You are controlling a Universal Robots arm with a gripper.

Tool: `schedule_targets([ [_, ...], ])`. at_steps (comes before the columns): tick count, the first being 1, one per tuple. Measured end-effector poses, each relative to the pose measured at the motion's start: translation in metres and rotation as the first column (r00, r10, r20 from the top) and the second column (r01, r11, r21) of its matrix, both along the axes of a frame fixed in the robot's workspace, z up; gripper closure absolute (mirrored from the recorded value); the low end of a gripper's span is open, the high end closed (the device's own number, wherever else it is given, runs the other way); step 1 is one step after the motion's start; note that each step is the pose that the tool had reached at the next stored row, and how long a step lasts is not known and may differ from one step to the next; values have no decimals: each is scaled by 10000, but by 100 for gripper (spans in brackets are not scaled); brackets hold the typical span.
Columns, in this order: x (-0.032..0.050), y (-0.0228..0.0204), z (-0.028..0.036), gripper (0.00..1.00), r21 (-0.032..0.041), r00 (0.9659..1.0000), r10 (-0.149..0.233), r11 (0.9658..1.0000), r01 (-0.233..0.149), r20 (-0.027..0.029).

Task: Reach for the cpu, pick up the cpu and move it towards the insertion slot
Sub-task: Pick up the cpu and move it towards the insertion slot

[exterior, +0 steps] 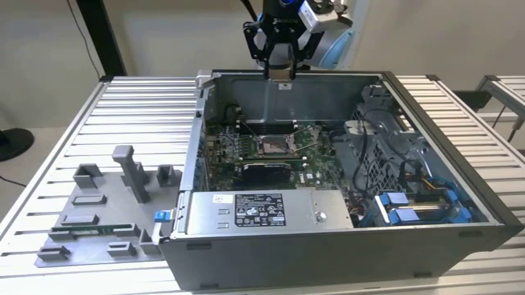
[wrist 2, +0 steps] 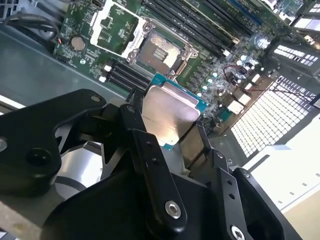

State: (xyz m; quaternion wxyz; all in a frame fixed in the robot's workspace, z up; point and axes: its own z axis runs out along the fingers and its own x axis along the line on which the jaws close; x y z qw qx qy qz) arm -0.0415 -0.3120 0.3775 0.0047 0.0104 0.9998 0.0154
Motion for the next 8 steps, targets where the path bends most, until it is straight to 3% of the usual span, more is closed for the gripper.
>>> schedule_targets([
  [8,-1,0,0,100,0,10000,1,10000,-1,1],
])
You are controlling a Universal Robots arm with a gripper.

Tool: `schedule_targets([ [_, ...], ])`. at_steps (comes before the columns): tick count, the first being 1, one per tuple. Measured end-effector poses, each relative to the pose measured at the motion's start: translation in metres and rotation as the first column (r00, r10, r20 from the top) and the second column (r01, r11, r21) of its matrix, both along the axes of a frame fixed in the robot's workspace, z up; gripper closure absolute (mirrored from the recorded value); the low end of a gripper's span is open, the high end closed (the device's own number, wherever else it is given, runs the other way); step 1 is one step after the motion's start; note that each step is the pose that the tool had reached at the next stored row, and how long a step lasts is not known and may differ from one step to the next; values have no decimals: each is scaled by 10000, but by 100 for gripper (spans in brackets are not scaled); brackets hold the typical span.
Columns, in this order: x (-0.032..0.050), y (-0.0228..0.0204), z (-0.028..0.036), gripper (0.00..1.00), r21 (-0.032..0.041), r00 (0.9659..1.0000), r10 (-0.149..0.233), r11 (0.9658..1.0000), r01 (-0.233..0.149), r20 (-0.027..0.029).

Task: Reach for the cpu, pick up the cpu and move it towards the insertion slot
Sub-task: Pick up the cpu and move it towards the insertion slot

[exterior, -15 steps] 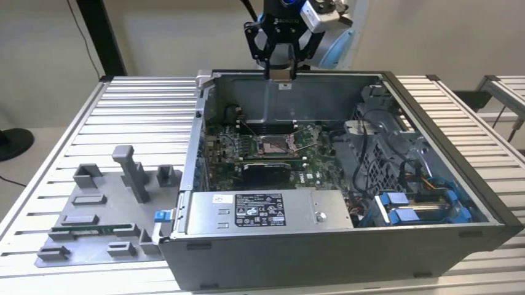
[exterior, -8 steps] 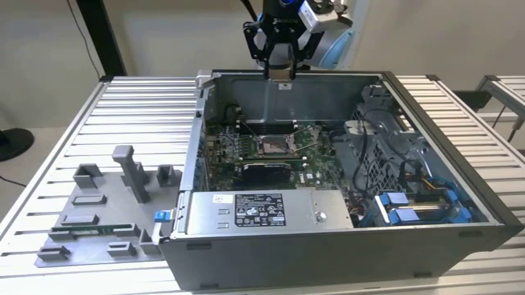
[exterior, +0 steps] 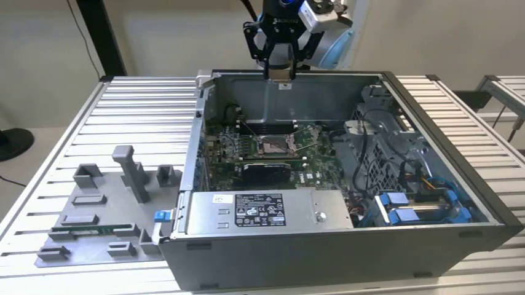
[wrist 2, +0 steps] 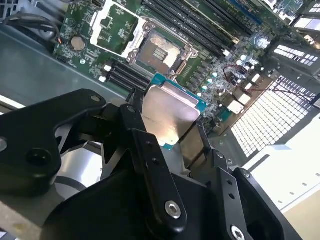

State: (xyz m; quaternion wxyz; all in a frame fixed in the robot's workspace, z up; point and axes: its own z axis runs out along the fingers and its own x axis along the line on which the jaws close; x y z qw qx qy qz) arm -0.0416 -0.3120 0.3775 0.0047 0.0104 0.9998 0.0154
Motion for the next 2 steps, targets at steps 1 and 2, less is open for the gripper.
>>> schedule_targets([
  [1,0,0,0,100,0,10000,0,10000,0,0],
  [2,0,0,0,100,0,10000,0,10000,0,0],
])
